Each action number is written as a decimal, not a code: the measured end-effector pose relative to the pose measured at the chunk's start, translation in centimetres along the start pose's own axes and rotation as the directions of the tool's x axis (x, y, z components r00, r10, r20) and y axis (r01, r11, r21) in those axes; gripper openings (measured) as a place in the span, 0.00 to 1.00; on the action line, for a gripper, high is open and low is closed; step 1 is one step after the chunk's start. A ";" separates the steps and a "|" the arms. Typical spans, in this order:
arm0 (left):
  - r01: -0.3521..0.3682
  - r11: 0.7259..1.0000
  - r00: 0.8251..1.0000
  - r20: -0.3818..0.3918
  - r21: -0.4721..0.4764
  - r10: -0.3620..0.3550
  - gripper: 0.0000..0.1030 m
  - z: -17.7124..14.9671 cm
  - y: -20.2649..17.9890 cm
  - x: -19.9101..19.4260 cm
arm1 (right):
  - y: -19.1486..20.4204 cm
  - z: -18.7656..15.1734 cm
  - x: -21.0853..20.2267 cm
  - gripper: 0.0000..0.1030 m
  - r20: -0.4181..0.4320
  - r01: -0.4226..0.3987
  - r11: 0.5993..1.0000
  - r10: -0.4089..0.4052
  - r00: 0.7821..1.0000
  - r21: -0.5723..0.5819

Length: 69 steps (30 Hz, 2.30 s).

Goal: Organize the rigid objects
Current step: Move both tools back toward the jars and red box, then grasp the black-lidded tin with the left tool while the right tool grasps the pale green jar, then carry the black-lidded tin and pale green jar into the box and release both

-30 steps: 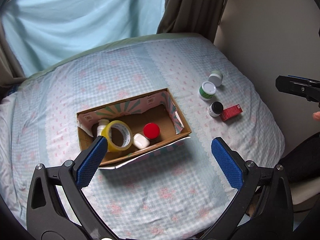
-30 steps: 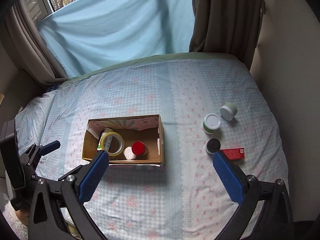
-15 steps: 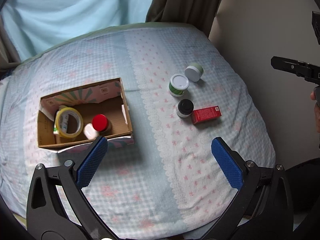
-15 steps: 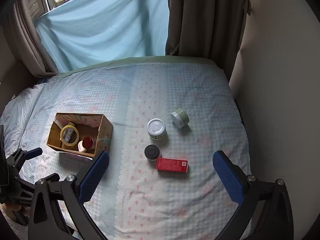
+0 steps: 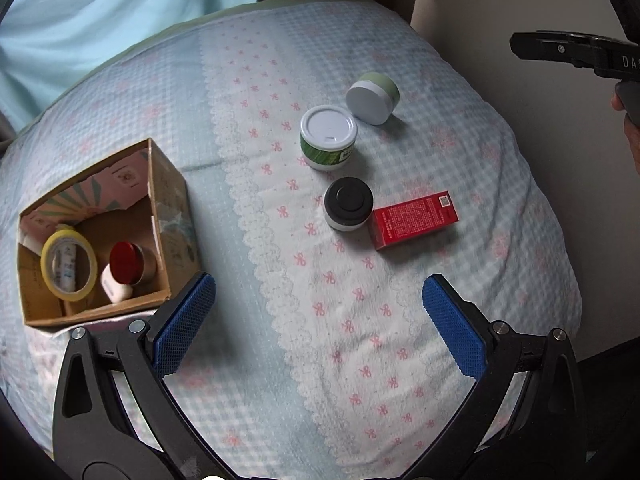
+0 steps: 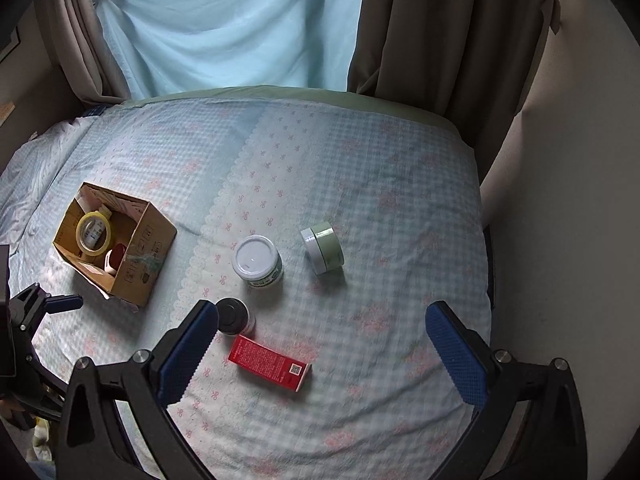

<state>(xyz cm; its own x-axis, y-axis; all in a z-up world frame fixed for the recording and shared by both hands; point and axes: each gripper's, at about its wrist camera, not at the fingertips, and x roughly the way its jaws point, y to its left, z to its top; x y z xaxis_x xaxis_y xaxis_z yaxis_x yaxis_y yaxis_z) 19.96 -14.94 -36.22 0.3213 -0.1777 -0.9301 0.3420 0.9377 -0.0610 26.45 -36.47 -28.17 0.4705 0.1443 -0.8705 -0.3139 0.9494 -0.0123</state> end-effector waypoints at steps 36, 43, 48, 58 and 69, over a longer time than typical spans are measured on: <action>0.107 0.930 0.991 0.040 0.353 -0.129 0.52 3.1 -2.1 17.6 | 1.3 3.0 24.4 0.39 -0.188 -0.080 0.961 0.030 0.982 -0.265; 0.096 0.946 0.993 0.041 0.309 -0.114 0.52 2.8 -1.5 17.1 | 1.3 2.8 24.0 0.39 -0.182 -0.061 0.969 0.017 0.983 -0.238; 0.083 0.959 0.994 0.051 0.270 -0.101 0.52 2.6 -0.5 15.8 | 1.1 2.8 22.9 0.39 -0.181 -0.056 0.977 0.017 0.983 -0.207; 0.076 0.985 0.989 0.116 0.155 -0.095 0.52 3.5 0.9 8.6 | 2.0 3.4 15.4 0.39 -0.143 -0.023 0.989 0.002 0.990 -0.149; 0.053 0.999 0.966 0.252 -0.013 -0.048 0.52 4.6 3.6 -7.4 | 6.6 5.8 0.4 0.39 -0.056 -0.014 0.996 0.009 0.998 -0.088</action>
<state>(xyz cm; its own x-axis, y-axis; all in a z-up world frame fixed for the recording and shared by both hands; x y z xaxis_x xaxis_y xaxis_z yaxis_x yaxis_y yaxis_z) 22.93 -11.59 -27.86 0.5168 -0.2922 -0.8047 0.3470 0.9308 -0.1151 29.37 -28.55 -25.70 0.4203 0.1369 -0.8970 -0.3915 0.9192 -0.0432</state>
